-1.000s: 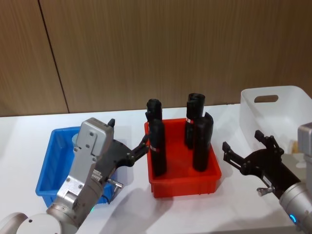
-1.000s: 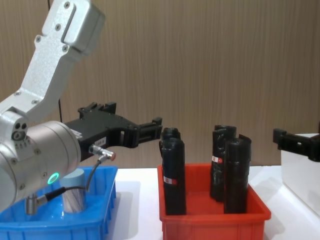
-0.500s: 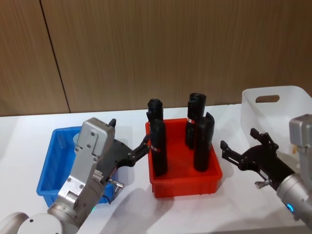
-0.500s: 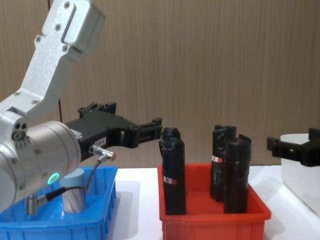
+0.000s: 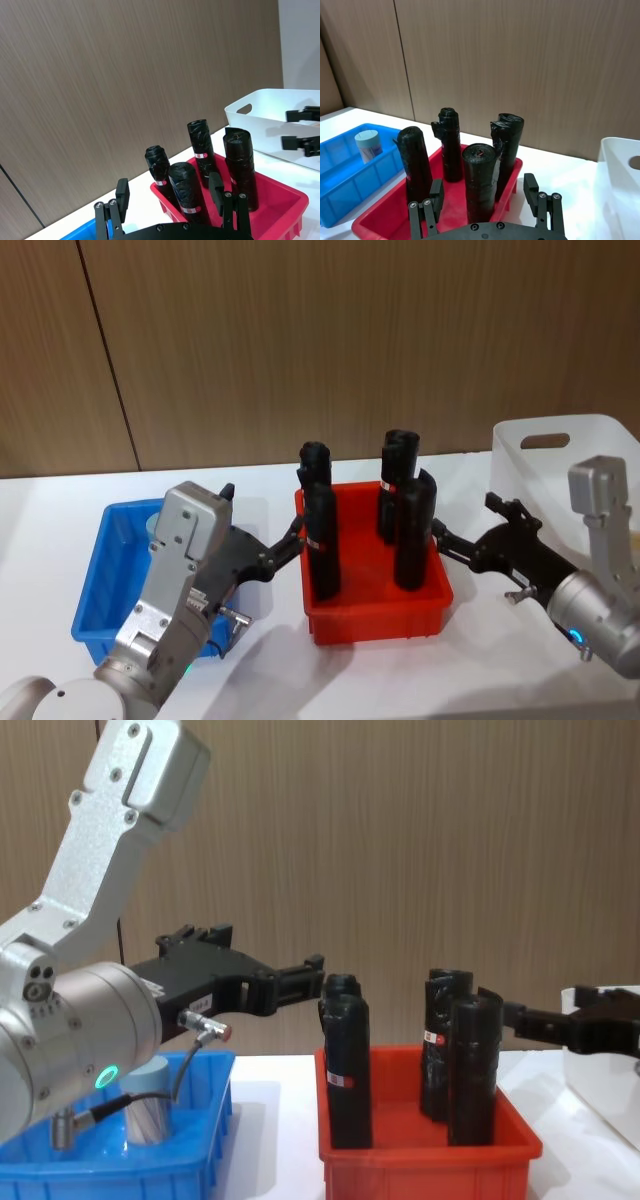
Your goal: Pick the cotton swabs from the blue box and place them into the white box.
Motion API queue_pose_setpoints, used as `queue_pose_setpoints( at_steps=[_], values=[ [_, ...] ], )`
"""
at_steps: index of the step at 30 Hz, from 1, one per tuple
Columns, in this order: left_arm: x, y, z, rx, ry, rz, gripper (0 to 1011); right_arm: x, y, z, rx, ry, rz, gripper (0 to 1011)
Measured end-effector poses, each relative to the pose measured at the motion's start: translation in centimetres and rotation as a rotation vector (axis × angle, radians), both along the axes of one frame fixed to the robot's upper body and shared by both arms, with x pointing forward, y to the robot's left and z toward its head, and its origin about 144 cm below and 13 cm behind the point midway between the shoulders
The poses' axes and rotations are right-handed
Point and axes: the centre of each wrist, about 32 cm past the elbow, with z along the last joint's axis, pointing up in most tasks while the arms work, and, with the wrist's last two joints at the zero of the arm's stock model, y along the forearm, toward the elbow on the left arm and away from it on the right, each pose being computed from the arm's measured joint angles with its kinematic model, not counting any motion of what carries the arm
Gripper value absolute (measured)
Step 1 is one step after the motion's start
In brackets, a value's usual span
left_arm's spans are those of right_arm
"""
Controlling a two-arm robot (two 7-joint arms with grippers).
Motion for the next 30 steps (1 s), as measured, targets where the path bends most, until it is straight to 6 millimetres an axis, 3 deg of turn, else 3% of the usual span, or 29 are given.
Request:
queue_pose_setpoints(
  at_steps=[16, 30],
  values=[
    [0.0, 0.0, 0.0, 0.0, 0.0, 0.0, 1004, 5.7, -0.1, -1.5, 0.036, 0.012, 0.082, 1001],
    [0.0, 0.0, 0.0, 0.0, 0.0, 0.0, 1004, 8.7, -0.1, -2.1, 0.047, 0.021, 0.107, 1001]
  ],
)
